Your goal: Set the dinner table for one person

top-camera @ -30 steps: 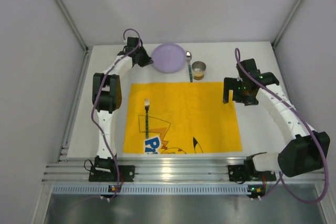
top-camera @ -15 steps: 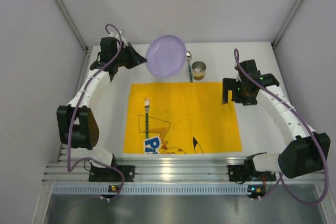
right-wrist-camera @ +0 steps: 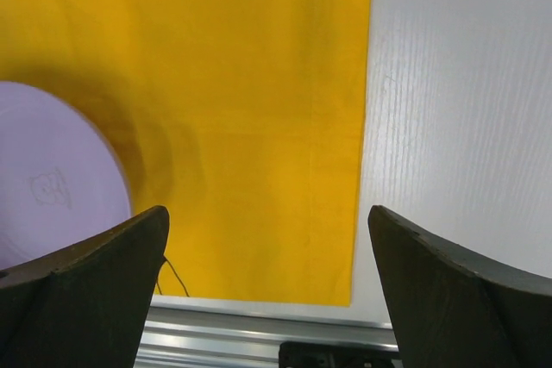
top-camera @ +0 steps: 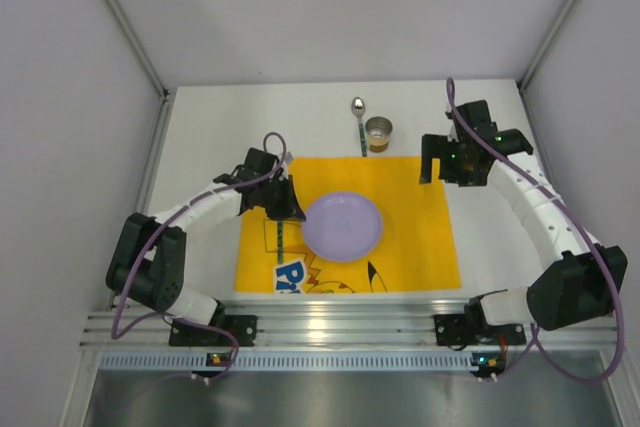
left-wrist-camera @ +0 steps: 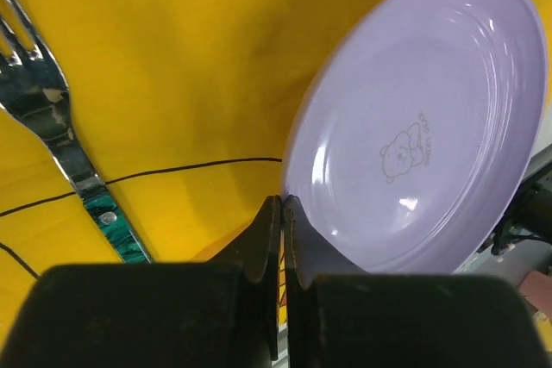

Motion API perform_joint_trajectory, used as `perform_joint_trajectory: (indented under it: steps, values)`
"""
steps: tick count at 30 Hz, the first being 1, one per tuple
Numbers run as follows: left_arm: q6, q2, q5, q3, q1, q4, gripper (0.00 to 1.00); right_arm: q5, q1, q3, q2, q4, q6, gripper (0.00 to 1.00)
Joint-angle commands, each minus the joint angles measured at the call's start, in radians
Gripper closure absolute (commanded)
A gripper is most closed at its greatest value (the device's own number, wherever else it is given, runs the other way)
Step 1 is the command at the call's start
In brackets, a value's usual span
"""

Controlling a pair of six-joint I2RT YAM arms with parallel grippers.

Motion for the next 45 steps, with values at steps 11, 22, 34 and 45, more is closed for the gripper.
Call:
perform_joint_trajectory:
  steps: [11, 22, 34, 45]
  values:
    - [-0.019, -0.016, -0.093, -0.022, -0.062, 0.092, 0.72, -0.069, -0.009, 0.286, 0.233, 0.046, 0.004, 0.0]
    - [0.004, -0.077, -0.183, 0.143, -0.06, 0.022, 0.25, -0.193, -0.014, 0.659, 0.653, 0.089, 0.071, 0.0]
    - [0.058, -0.097, -0.174, 0.234, 0.002, -0.115, 0.28, -0.138, -0.009, 1.084, 1.094, 0.049, 0.192, 0.22]
    - [0.103, -0.077, -0.156, 0.315, 0.071, -0.153, 0.29, -0.053, -0.012, 1.092, 1.038, 0.049, 0.172, 1.0]
